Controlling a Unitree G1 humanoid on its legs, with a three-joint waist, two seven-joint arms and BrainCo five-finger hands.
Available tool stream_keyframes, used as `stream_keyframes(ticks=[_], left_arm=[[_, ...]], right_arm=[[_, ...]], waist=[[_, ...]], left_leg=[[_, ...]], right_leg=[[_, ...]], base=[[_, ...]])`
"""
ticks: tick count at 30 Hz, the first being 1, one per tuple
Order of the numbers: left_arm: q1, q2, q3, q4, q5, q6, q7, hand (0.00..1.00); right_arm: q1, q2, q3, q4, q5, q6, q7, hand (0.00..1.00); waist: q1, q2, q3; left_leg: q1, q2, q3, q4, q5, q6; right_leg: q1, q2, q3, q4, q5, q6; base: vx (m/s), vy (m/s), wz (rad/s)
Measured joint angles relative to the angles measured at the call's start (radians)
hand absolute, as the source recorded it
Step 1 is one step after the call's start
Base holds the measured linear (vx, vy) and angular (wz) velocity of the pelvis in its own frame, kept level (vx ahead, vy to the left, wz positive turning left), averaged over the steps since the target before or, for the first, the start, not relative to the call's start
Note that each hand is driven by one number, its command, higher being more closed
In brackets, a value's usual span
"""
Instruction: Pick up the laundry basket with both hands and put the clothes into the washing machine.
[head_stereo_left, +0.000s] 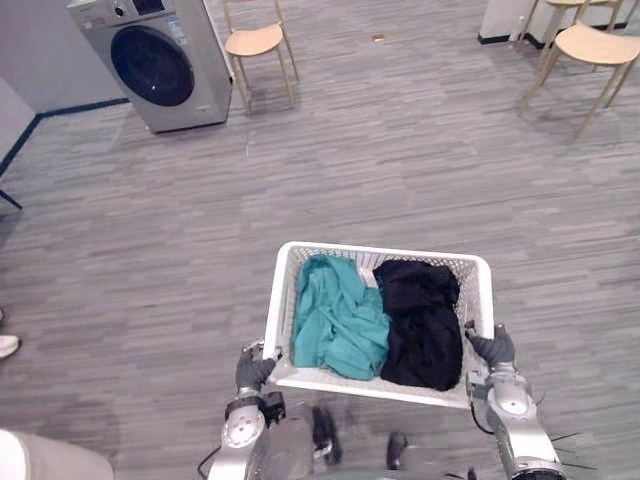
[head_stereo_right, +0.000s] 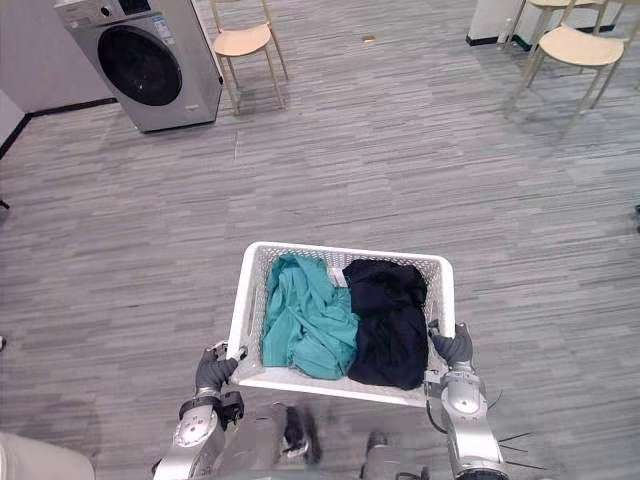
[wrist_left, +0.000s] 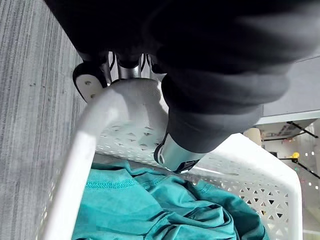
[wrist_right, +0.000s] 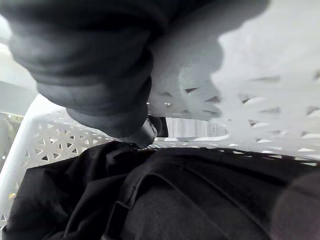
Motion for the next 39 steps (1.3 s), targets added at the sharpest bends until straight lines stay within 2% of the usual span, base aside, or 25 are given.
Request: stream_keyframes(ticks=[1,3,5,6,8,10,12,15,16,17,18,20,21,22,23,25,26,29,30,32,34,35,36,37,39], left_arm=[[-0.002,-0.008,0.003,0.000,0.000,0.008,0.000,1.00],[0.005,-0.008,0.003,0.002,0.000,0.018,0.000,1.00],[-0.002,0.023,-0.006,0.005,0.001,0.021,0.000,1.00],[-0.009,0.045,-0.006,0.008,0.004,0.032,0.000,1.00],[-0.012,0.058,-0.014,0.016,0.023,0.035,0.000,1.00],[-0.022,0.069,-0.016,0.020,0.023,0.035,0.000,1.00],[-0.054,0.089,-0.027,0.030,0.022,0.034,0.000,1.00],[-0.069,0.105,-0.046,0.039,0.034,0.033,0.000,1.00],[-0.066,0.105,-0.049,0.039,0.035,0.033,0.000,1.00],[-0.060,0.096,-0.050,0.053,0.039,0.032,0.000,1.00],[-0.056,0.083,-0.050,0.060,0.040,0.032,0.000,1.00],[-0.067,0.051,-0.045,0.076,0.044,0.030,0.001,1.00],[-0.072,0.050,-0.043,0.080,0.044,0.030,0.001,1.00],[-0.065,0.042,-0.035,0.087,0.044,0.032,0.001,1.00],[-0.059,0.035,-0.037,0.086,0.043,0.032,0.001,1.00],[-0.047,0.036,-0.038,0.077,0.038,0.021,0.000,1.00],[-0.036,0.033,-0.040,0.072,0.027,0.003,-0.002,1.00],[-0.033,0.027,-0.043,0.038,0.021,-0.012,-0.006,1.00],[-0.030,0.022,-0.039,0.033,0.021,-0.011,-0.006,1.00],[-0.015,0.014,-0.037,0.013,0.024,-0.008,-0.007,1.00],[-0.015,0.024,-0.036,0.010,0.030,0.010,-0.005,1.00],[-0.014,0.029,-0.036,0.009,0.032,0.019,-0.005,1.00],[-0.019,0.020,-0.037,0.010,0.033,0.026,-0.005,1.00],[-0.023,0.019,-0.038,0.010,0.034,0.030,-0.006,1.00],[-0.027,0.031,-0.043,0.012,0.035,0.035,-0.007,1.00]], right_arm=[[-0.010,-0.002,-0.003,0.023,0.000,0.000,0.001,1.00],[-0.012,0.009,-0.019,0.043,-0.003,0.000,0.006,1.00],[0.004,0.048,-0.034,0.049,-0.013,-0.015,0.011,1.00],[0.011,0.063,-0.038,0.067,-0.015,-0.015,0.012,1.00],[0.022,0.067,-0.033,0.084,-0.018,-0.014,0.012,1.00],[0.026,0.067,-0.024,0.084,-0.018,-0.016,0.012,1.00],[0.023,0.062,-0.020,0.076,-0.017,-0.019,0.011,1.00],[0.036,0.063,-0.027,0.059,-0.017,-0.017,0.002,1.00],[0.048,0.063,-0.026,0.045,-0.017,-0.017,-0.002,1.00],[0.060,0.057,-0.026,0.027,-0.019,-0.017,-0.002,1.00],[0.060,0.049,-0.029,0.024,-0.019,-0.017,-0.001,1.00],[0.051,0.032,-0.036,0.015,-0.019,-0.015,0.001,1.00],[0.048,0.032,-0.037,0.012,-0.019,-0.013,0.001,1.00],[0.058,0.040,-0.032,-0.017,-0.019,0.009,0.001,1.00],[0.079,0.043,-0.034,-0.042,-0.017,0.012,-0.002,1.00],[0.129,0.049,-0.035,-0.133,-0.006,0.012,-0.015,1.00],[0.131,0.044,-0.035,-0.156,-0.006,0.012,-0.018,1.00],[0.107,0.026,-0.040,-0.161,0.003,0.005,-0.023,1.00],[0.092,0.025,-0.039,-0.149,0.002,0.005,-0.021,1.00],[0.078,0.009,-0.038,-0.121,0.002,0.004,-0.020,1.00],[0.069,0.016,-0.038,-0.078,0.002,0.004,-0.023,1.00],[0.072,0.022,-0.038,-0.071,0.002,0.004,-0.020,1.00],[0.068,0.021,-0.045,-0.058,0.001,0.002,-0.019,1.00],[0.066,0.021,-0.050,-0.050,0.000,0.002,-0.016,1.00],[0.063,0.043,-0.067,-0.040,-0.010,0.003,0.002,1.00]], waist=[[0.005,-0.022,0.000],[0.005,-0.036,-0.007],[-0.016,-0.074,-0.007],[-0.044,-0.095,-0.011],[-0.062,-0.082,-0.007],[-0.075,-0.064,-0.003],[-0.099,-0.049,0.003],[-0.114,-0.072,0.003],[-0.119,-0.085,-0.001],[-0.130,-0.076,-0.004],[-0.131,-0.059,-0.015],[-0.129,0.009,-0.033],[-0.126,0.019,-0.029],[-0.108,0.029,-0.022],[-0.101,0.034,-0.019],[-0.081,0.012,-0.005],[-0.073,-0.008,0.001],[-0.044,-0.010,-0.002],[-0.044,-0.007,-0.003],[-0.032,0.017,-0.009],[0.002,0.000,-0.018],[0.001,-0.036,-0.037],[-0.003,-0.065,-0.037],[-0.004,-0.069,-0.037],[-0.020,-0.098,-0.025]], left_leg=[[-0.003,-0.014,0.018,0.073,-0.042,0.059],[0.015,-0.025,0.039,0.147,-0.119,0.065],[0.118,-0.084,0.010,0.118,-0.235,0.060],[0.178,-0.117,-0.011,0.103,-0.268,0.067],[0.298,-0.125,-0.030,0.042,-0.293,0.070],[0.417,-0.123,-0.057,-0.057,-0.294,0.069],[0.519,-0.110,-0.078,-0.130,-0.307,0.044],[0.651,-0.113,-0.114,-0.176,-0.354,-0.039],[0.682,-0.121,-0.130,-0.179,-0.367,-0.058],[0.728,-0.106,-0.163,-0.156,-0.389,-0.087],[0.724,-0.085,-0.167,-0.123,-0.391,-0.091],[0.594,0.014,-0.191,0.207,-0.341,-0.149],[0.544,0.045,-0.191,0.326,-0.273,-0.170],[0.445,0.107,-0.192,0.567,-0.088,-0.204],[0.370,0.164,-0.179,0.739,-0.084,-0.211],[0.231,0.220,-0.116,0.906,-0.152,-0.113],[0.162,0.219,-0.069,0.873,-0.199,-0.076],[0.006,0.120,-0.046,0.468,-0.245,-0.078],[-0.004,0.061,-0.071,0.162,-0.196,-0.144],[-0.010,0.051,-0.110,-0.123,-0.130,-0.224],[-0.024,0.032,-0.105,-0.065,-0.012,-0.147],[-0.031,-0.012,-0.106,-0.010,0.031,-0.072],[-0.055,-0.036,-0.089,0.097,-0.028,-0.014],[-0.060,-0.040,-0.077,0.146,-0.065,-0.013],[0.021,-0.077,-0.055,0.188,-0.211,0.005]], right_leg=[[0.004,-0.035,0.004,0.052,-0.013,0.027],[-0.050,-0.066,0.018,0.271,-0.028,0.064],[-0.249,-0.145,0.069,0.796,0.031,0.167],[-0.344,-0.176,0.091,1.030,0.020,0.134],[-0.441,-0.175,0.068,1.134,-0.024,0.046],[-0.542,-0.147,0.020,1.055,-0.066,-0.023],[-0.648,-0.088,-0.015,0.716,-0.052,-0.027],[-0.657,-0.031,0.016,0.173,0.176,-0.003],[-0.658,-0.032,0.031,0.144,0.176,-0.003],[-0.675,-0.023,0.053,0.229,0.292,-0.066],[-0.694,-0.025,0.053,0.289,0.310,-0.077],[-0.716,0.008,-0.007,0.468,0.222,-0.135],[-0.699,0.017,-0.022,0.489,0.190,-0.142],[-0.634,0.034,-0.039,0.499,0.136,-0.155],[-0.570,0.045,-0.061,0.489,0.100,-0.160],[-0.397,0.045,-0.081,0.435,0.016,-0.168],[-0.314,0.041,-0.083,0.376,-0.004,-0.160],[-0.178,0.019,-0.084,0.255,-0.031,-0.123],[-0.126,0.008,-0.084,0.210,-0.042,-0.104],[-0.067,0.027,-0.074,0.147,-0.057,-0.078],[0.005,0.008,-0.043,0.120,-0.090,-0.025],[0.026,-0.047,-0.037,0.148,-0.115,0.018],[0.001,-0.094,-0.003,0.250,-0.129,0.043],[-0.033,-0.110,0.023,0.333,-0.124,0.051],[-0.213,-0.165,0.134,0.811,0.047,0.143]], base=[[0.66,0.215,0.18],[0.67,0.249,0.07],[0.64,0.211,0.31],[0.47,0.102,0.56],[0.66,0.077,0.26],[0.66,0.039,0.06],[0.60,-0.034,0.31],[0.66,-0.121,0.47],[0.73,-0.176,0.56],[0.61,-0.152,0.45],[0.76,-0.202,0.46],[0.73,-0.242,0.32],[0.71,-0.259,0.20],[0.68,-0.221,0.22],[0.66,-0.206,0.33],[0.73,-0.182,0.45],[0.77,-0.138,0.34],[0.54,0.012,0.05],[0.60,0.079,0.00],[0.62,0.153,-0.25],[0.69,0.218,-0.40],[0.78,0.200,-0.04],[0.78,0.197,0.05],[0.76,0.234,-0.01],[0.77,0.282,-0.02]])
